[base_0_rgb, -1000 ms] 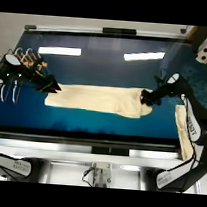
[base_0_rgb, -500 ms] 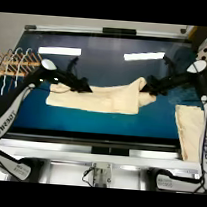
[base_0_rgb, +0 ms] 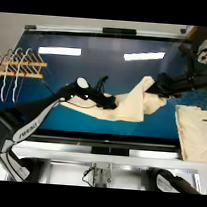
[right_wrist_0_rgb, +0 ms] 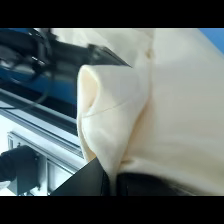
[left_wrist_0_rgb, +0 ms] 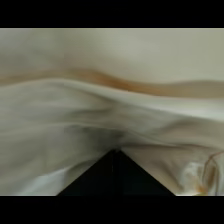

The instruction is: Fold the shirts.

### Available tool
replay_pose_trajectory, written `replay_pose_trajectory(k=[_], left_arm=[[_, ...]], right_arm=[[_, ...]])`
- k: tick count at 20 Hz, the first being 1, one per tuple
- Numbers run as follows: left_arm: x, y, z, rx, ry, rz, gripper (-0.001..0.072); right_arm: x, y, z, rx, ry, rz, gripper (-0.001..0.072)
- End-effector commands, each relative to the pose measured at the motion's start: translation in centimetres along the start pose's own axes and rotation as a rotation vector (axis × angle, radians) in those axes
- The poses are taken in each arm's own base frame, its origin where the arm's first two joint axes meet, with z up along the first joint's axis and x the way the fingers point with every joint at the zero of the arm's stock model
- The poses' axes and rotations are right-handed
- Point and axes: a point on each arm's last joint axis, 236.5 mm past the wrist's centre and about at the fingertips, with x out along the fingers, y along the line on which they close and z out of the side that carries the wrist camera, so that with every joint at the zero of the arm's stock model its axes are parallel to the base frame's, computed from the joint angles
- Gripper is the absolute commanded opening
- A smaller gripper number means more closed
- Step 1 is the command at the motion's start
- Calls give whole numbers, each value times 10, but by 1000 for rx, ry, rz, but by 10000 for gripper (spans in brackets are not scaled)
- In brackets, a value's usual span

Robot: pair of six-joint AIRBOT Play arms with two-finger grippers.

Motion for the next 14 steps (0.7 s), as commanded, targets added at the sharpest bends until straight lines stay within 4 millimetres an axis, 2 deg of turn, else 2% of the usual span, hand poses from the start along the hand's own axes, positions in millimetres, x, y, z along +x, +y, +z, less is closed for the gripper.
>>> replay_pose_trajectory(k=[1,3,5,8,10,12,14], left_arm=[[31,-24,-14,10,13,-52,32],[11,-15,2,5,-27,-43,31],[-35,6,28,20,-91,8,30],[-135,31,55,42,-194,83,30],[-213,47,66,36,-298,158,30],[-287,56,68,23,-415,213,31],[-348,58,63,8,-520,239,31]], right_arm=[[-10,11,-7,1,-17,-1,67],[-7,14,-5,-9,-24,0,66],[3,24,-1,-37,-34,8,66],[37,44,8,-83,-18,39,66],[69,59,18,-108,-24,63,65],[111,80,26,-133,-26,100,66],[158,100,27,-133,-12,151,65]])
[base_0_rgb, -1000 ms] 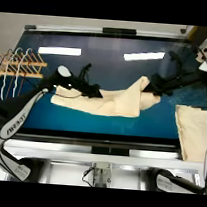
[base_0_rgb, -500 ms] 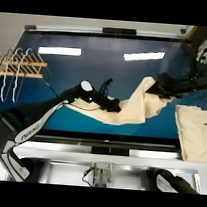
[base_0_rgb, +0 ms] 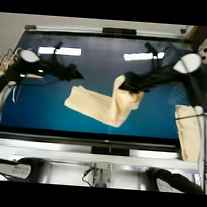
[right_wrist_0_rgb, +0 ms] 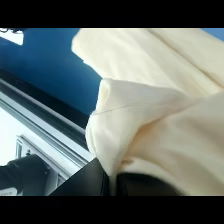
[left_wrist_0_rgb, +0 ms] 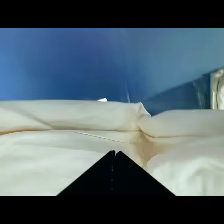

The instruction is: Fold the shirts.

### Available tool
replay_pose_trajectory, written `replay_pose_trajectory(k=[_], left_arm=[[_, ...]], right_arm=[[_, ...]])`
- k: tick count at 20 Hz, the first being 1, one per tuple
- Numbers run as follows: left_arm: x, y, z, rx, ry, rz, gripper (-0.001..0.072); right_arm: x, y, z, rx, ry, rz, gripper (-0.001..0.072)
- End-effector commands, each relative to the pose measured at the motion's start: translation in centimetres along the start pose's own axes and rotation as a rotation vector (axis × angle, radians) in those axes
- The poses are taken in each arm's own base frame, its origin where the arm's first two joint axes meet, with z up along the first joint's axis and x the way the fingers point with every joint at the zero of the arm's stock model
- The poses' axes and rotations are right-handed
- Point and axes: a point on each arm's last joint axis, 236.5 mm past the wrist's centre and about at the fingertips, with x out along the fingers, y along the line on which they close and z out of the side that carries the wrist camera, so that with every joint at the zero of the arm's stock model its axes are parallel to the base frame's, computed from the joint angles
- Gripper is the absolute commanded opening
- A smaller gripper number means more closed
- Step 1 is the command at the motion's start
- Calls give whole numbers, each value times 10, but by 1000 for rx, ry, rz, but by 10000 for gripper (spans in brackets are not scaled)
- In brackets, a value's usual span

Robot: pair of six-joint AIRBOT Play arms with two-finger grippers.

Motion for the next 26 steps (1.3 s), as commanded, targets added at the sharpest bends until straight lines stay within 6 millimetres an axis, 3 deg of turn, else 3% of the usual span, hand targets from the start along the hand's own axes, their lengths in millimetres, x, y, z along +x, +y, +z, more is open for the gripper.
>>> replay_pose_trajectory(k=[1,4,7,8,9,10,13,16,17,18,20,21,22,23,26], left_arm=[[-103,29,26,-18,-159,95,31],[-149,32,29,-22,-226,123,32],[-159,25,19,2,-208,122,32],[-159,25,18,3,-203,120,32],[-157,24,18,5,-200,119,32],[-155,23,18,7,-197,117,32],[-147,23,14,7,-182,112,32],[-140,29,7,2,-162,111,32],[-138,31,5,4,-156,111,32],[-138,32,4,2,-155,112,32],[-138,32,5,17,-155,116,32],[-138,32,5,17,-155,116,32],[-138,32,5,18,-156,116,32],[-138,32,5,25,-155,116,32],[-138,32,5,25,-155,116,33]], right_arm=[[83,28,14,-5,-24,84,65],[158,39,20,84,-38,178,66],[214,57,20,201,-40,303,68],[227,62,17,222,-21,323,138],[237,69,14,238,-6,345,451],[241,74,13,227,-3,363,613],[223,78,17,167,16,389,619],[172,57,22,82,52,333,619],[154,37,21,58,69,251,618],[134,3,18,39,90,109,618],[79,-88,4,42,153,-265,619],[50,-128,-9,75,203,-427,619],[34,-150,-27,124,261,-488,619],[34,-158,-47,174,312,-473,619],[76,-157,-89,273,364,-328,619]])
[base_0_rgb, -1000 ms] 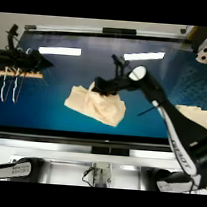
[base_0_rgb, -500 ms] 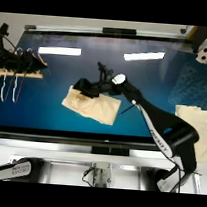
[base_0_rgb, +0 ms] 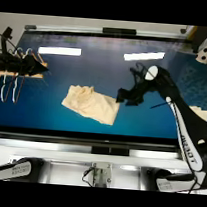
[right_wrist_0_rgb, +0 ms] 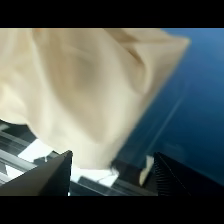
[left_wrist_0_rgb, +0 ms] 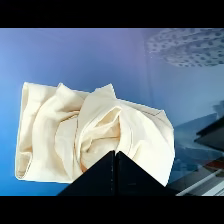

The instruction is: Fold the shirts.

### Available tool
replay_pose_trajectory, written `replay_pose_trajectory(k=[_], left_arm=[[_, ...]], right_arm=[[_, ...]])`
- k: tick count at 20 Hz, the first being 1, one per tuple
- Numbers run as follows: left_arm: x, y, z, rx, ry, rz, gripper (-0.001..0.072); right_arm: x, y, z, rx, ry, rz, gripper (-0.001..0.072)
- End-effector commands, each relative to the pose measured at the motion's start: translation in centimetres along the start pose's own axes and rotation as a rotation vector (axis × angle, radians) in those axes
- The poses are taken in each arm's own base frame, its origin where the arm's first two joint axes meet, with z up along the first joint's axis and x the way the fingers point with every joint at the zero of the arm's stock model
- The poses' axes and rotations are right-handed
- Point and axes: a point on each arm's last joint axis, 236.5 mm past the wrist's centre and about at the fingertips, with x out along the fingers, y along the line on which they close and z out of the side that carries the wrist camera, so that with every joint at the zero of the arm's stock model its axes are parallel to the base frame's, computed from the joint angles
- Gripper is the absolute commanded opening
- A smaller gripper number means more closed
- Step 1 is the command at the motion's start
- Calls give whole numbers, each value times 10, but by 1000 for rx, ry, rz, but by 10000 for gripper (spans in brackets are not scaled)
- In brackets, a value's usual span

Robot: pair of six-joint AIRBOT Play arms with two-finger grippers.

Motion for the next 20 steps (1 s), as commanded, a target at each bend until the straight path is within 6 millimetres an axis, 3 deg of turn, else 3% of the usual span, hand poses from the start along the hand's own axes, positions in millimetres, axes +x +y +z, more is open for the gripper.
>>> replay_pose_trajectory(k=[1,5,10,11,13,14,16,17,20], left_arm=[[0,0,0,5,-1,1,32],[0,0,0,5,0,1,32],[0,0,0,5,0,0,33],[0,0,0,5,0,0,33],[0,0,0,4,0,0,33],[0,0,0,0,0,0,33],[0,0,0,-3,1,0,33],[0,0,-1,-3,1,-1,33],[0,0,-1,-3,3,-1,33]], right_arm=[[33,-24,-32,124,66,32,619],[62,-25,-19,217,-10,96,618],[93,9,-7,241,-29,203,614],[101,14,-6,242,-31,207,560],[110,23,2,245,-68,221,146],[107,30,9,223,-98,242,68],[84,47,30,135,-169,314,67],[62,55,43,95,-214,351,67],[-34,71,72,2,-334,433,67]])
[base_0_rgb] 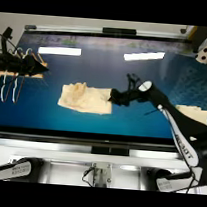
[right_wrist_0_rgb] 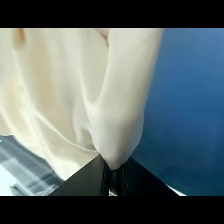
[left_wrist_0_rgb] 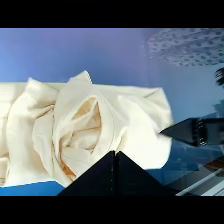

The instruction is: Fold the shirts.

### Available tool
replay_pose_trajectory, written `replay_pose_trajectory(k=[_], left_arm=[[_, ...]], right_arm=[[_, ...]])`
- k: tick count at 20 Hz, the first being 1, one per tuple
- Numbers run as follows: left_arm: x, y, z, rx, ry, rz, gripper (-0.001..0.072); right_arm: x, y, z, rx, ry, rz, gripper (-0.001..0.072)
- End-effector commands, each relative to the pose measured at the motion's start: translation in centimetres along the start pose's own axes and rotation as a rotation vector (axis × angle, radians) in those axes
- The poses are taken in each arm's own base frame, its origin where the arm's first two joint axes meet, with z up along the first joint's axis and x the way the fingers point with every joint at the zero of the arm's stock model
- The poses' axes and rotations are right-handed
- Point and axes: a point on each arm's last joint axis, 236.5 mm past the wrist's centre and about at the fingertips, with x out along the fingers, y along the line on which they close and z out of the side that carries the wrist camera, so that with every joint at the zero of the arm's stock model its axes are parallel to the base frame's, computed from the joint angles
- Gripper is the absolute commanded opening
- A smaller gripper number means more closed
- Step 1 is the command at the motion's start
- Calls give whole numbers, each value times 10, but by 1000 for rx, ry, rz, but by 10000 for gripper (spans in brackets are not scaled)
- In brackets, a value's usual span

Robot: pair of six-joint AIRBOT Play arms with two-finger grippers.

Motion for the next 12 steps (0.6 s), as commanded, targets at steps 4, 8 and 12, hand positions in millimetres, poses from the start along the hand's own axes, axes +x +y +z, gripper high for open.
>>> replay_pose_trajectory(k=[4,8,12], left_arm=[[0,0,0,-3,1,0,33],[0,0,0,-4,1,0,33],[0,-1,-1,-2,2,-1,33]], right_arm=[[-176,38,59,-98,-167,-1,67],[-302,-32,58,-55,-292,-294,67],[-415,-89,61,19,-514,-438,67]])
